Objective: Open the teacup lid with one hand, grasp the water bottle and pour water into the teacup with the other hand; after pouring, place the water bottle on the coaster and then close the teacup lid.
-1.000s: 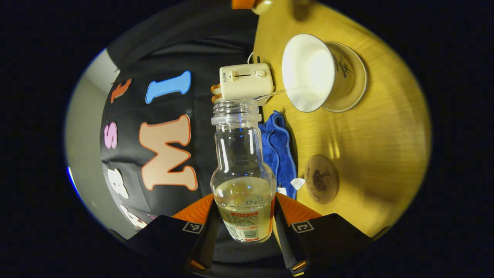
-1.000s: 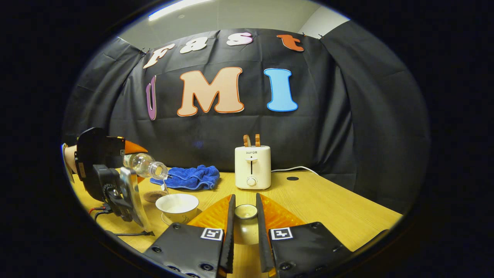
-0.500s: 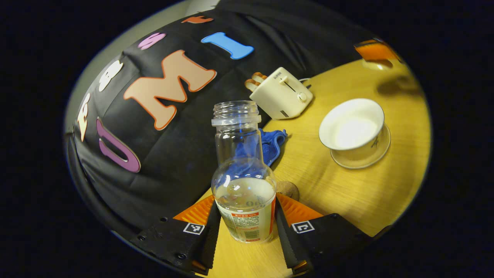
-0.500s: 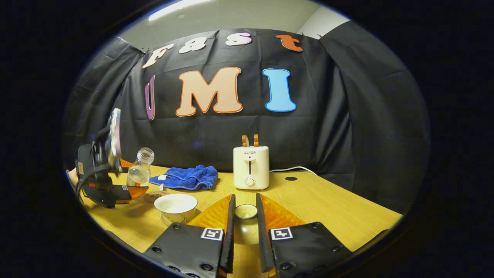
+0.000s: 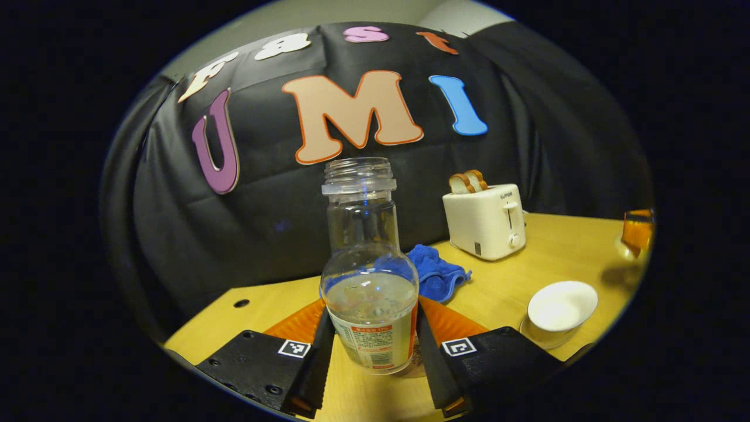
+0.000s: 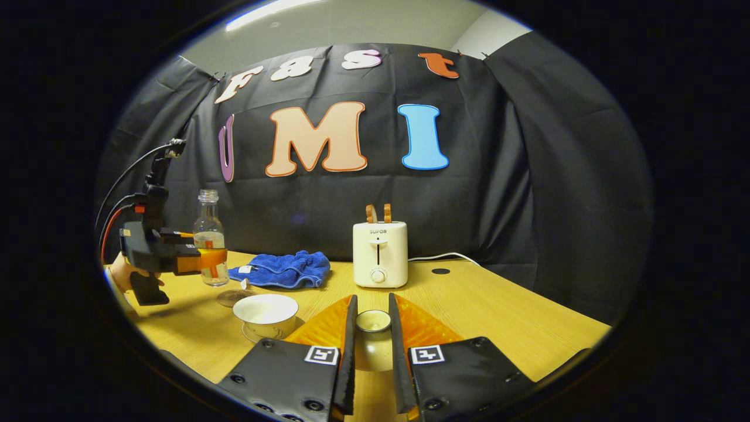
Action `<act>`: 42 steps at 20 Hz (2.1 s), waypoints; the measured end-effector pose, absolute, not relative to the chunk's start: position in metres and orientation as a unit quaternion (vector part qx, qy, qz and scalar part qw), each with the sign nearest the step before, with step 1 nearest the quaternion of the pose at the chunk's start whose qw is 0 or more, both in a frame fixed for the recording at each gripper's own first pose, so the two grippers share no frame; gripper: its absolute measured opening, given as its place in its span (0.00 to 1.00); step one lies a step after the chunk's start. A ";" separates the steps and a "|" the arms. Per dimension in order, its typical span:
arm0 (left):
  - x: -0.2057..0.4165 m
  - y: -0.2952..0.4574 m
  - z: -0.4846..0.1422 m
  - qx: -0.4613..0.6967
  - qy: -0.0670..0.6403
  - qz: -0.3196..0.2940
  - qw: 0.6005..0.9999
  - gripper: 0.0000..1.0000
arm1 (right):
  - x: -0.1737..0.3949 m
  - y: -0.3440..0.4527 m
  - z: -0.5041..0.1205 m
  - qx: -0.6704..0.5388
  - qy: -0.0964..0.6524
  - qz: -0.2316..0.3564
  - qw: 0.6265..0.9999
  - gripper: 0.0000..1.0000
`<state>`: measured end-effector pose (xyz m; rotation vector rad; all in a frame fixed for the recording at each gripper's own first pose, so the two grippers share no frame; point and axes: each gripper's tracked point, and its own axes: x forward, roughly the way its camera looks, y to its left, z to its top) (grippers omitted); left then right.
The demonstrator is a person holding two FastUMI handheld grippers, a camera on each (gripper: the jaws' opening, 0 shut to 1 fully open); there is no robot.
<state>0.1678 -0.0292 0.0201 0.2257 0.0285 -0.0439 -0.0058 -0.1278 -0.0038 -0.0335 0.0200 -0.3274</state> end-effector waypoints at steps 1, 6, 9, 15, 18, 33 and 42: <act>0.171 -0.029 0.018 0.104 0.018 -0.021 0.994 0.66 | -0.005 -0.128 -0.004 -0.017 0.010 -0.163 0.986 0.30; 0.186 -0.046 0.000 0.092 0.037 -0.038 0.994 0.66 | -0.006 -0.128 -0.004 -0.017 0.010 -0.166 0.986 0.30; 0.190 -0.052 -0.007 0.086 0.048 -0.049 0.994 0.67 | -0.005 -0.128 -0.004 -0.017 0.010 -0.165 0.986 0.30; 0.192 -0.055 -0.014 0.078 0.056 -0.052 0.994 0.67 | -0.005 -0.128 -0.004 -0.017 0.010 -0.165 0.986 0.30; 0.191 -0.057 -0.017 0.075 0.058 -0.052 0.994 0.69 | -0.005 -0.128 -0.004 -0.017 0.009 -0.165 0.986 0.30; 0.181 -0.062 -0.009 0.084 0.024 -0.049 0.995 0.97 | -0.004 -0.124 -0.004 -0.016 0.009 -0.154 0.988 0.30; 0.163 -0.058 0.005 0.097 -0.030 -0.011 0.995 0.96 | 0.025 -0.090 -0.009 -0.012 0.014 -0.082 0.996 0.29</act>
